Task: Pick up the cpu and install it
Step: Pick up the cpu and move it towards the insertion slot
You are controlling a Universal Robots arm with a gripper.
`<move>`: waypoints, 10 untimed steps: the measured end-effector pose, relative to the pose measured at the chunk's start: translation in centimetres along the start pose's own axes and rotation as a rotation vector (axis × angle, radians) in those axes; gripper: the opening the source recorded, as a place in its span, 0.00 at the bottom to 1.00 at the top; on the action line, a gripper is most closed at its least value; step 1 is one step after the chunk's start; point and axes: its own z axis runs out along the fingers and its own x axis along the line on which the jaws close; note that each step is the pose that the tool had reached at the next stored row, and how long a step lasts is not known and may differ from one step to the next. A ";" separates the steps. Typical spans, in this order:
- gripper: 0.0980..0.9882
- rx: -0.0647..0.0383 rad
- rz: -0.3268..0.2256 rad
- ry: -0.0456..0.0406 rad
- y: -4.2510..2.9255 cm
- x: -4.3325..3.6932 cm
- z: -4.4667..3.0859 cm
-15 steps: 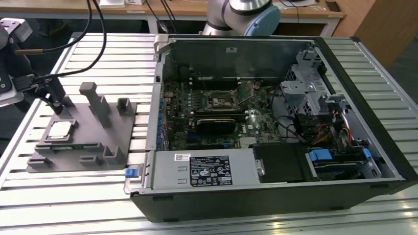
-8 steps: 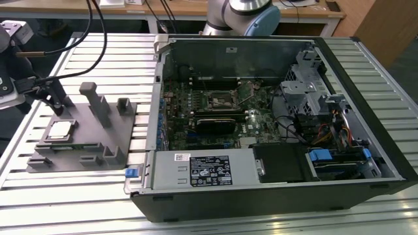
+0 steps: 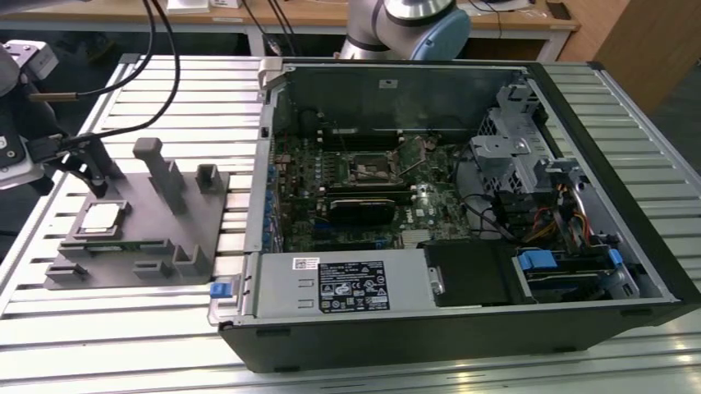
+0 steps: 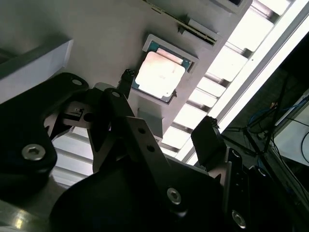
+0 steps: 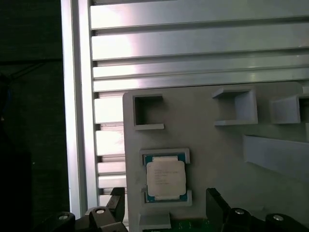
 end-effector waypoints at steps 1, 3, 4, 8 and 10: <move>0.74 0.000 0.000 0.0001 -0.05 0.00 0.03; 0.74 0.000 0.000 0.0001 -0.13 0.00 0.15; 0.74 0.000 0.000 0.0001 -0.15 0.00 0.20; 0.74 0.000 -0.013 0.0006 -0.22 -0.01 0.43; 0.74 0.001 -0.023 0.0009 -0.26 -0.02 0.62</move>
